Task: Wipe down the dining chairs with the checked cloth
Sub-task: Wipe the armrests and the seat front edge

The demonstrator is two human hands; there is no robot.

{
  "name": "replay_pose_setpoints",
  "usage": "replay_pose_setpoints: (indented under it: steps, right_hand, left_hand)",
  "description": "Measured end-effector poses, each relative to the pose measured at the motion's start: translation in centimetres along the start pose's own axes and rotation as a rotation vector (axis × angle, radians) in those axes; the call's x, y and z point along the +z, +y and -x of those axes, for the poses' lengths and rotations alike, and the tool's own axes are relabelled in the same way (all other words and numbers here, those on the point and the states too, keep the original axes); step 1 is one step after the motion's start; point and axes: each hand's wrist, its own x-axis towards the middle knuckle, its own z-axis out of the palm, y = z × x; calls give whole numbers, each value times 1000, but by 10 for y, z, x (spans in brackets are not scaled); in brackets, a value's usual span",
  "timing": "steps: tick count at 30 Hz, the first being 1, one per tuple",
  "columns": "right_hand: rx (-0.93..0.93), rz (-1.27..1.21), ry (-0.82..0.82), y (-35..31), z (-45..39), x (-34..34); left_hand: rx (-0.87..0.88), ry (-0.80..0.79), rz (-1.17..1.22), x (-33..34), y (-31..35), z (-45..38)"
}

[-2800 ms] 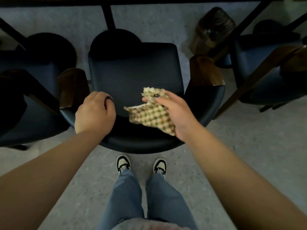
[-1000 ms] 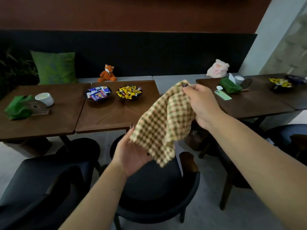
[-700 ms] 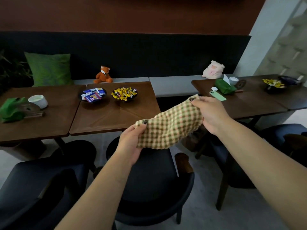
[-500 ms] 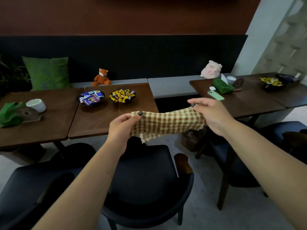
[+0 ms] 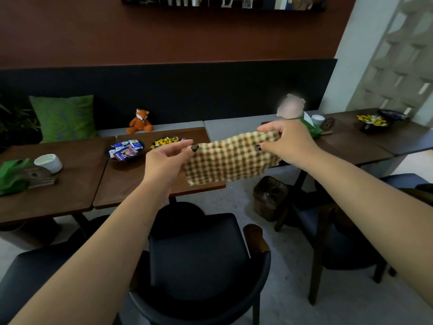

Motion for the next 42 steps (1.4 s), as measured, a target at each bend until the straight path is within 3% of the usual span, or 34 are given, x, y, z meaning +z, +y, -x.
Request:
replay_pose_setpoints:
  steps: [5, 10, 12, 16, 20, 26, 31, 33, 36, 38, 39, 42]
  right_hand:
    - [43, 90, 119, -4, -4, -6]
    - [97, 62, 88, -1, -4, -6]
    - [107, 49, 39, 2, -6, -4]
    - [276, -163, -72, 2, -6, 3]
    - [283, -243, -74, -14, 6, 16]
    - [167, -412, -221, -51, 26, 43]
    - [35, -520, -512, -61, 40, 61]
    - [-75, -488, -486, -55, 41, 66]
    - [-186, -311, -259, -46, 38, 81]
    - [-110, -258, -158, -45, 33, 97]
    - [-32, -292, -182, -45, 30, 106]
    - [269, -564, -428, -52, 27, 133]
  left_hand:
    - [294, 41, -428, -11, 4, -6]
    - [374, 66, -573, -16, 16, -6]
    - [325, 19, -500, -19, 17, -7]
    - [-6, -114, -55, -20, 8, -9]
    - [-177, -73, 13, -6, -8, 0]
    - [-221, -142, 204, 15, -26, 25]
    - [-210, -198, 376, 22, -26, 41]
    - [-220, -201, 452, 18, -26, 44]
    - [-125, -131, 384, 11, -31, 48]
    - [-82, -12, 345, 4, -37, 48]
    - [-88, 32, 343, -1, -40, 47]
    - [-126, 93, 345, -23, -52, 43]
